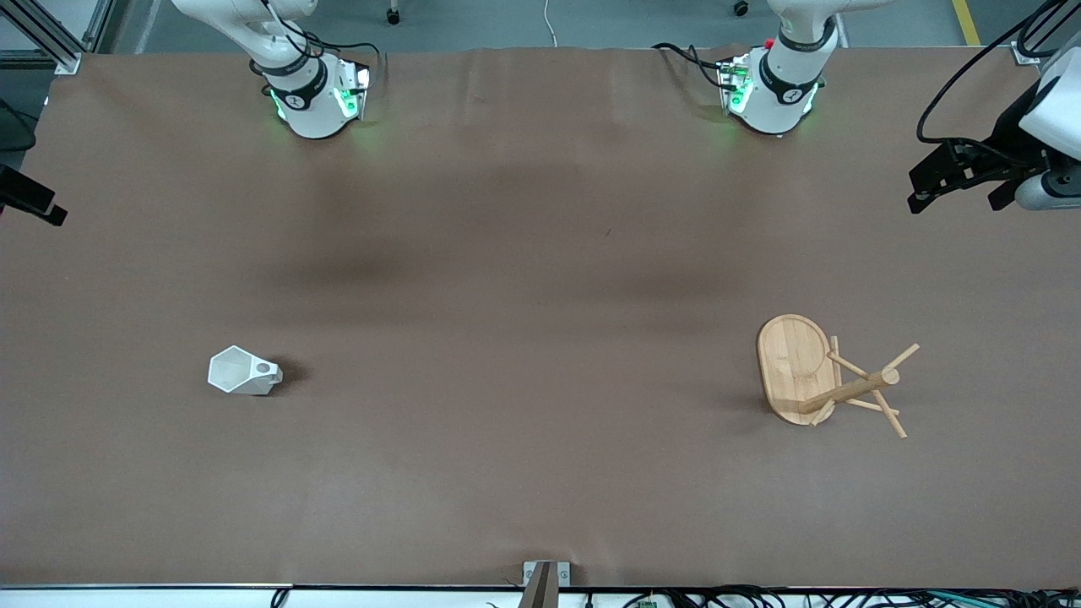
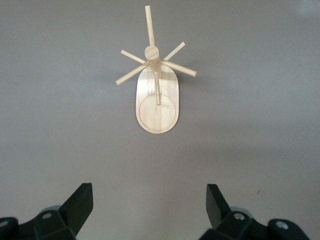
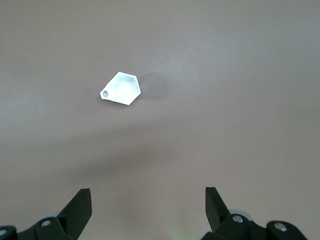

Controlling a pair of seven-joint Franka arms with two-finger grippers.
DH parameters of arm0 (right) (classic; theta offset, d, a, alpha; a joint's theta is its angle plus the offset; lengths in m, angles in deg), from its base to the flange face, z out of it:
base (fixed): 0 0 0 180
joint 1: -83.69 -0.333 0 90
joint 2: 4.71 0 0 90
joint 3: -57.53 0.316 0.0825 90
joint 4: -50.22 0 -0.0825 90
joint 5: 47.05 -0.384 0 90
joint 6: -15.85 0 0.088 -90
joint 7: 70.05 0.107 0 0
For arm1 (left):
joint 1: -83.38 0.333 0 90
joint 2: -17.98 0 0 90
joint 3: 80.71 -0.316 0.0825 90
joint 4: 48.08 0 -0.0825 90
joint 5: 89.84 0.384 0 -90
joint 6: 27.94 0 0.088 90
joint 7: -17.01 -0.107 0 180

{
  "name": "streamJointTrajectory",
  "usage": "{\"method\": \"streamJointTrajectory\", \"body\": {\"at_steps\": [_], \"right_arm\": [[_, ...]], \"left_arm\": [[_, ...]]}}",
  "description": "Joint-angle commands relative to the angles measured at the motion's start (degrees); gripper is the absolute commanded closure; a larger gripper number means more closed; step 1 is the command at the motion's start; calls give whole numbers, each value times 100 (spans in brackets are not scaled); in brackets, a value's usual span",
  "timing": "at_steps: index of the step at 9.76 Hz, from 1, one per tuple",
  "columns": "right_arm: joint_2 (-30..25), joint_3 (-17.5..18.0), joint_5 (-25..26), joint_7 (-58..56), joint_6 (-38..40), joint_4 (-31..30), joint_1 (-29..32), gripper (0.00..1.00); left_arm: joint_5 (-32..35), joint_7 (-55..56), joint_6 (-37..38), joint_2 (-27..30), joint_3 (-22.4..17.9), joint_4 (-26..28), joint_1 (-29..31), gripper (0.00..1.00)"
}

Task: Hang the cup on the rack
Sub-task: 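Reach the right gripper down toward the white faceted cup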

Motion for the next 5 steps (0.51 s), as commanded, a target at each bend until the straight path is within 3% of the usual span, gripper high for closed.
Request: {"method": "streamJointTrajectory", "body": {"at_steps": [1,5], "right_arm": [[-30,21,82,19,-91,-62,-5,0],[23,21,82,19,-345,-254,-14,0]], "left_arm": [[102,-61,34,17,24,215,34,0],[93,-105,34,-53,24,136,105,0]]}}
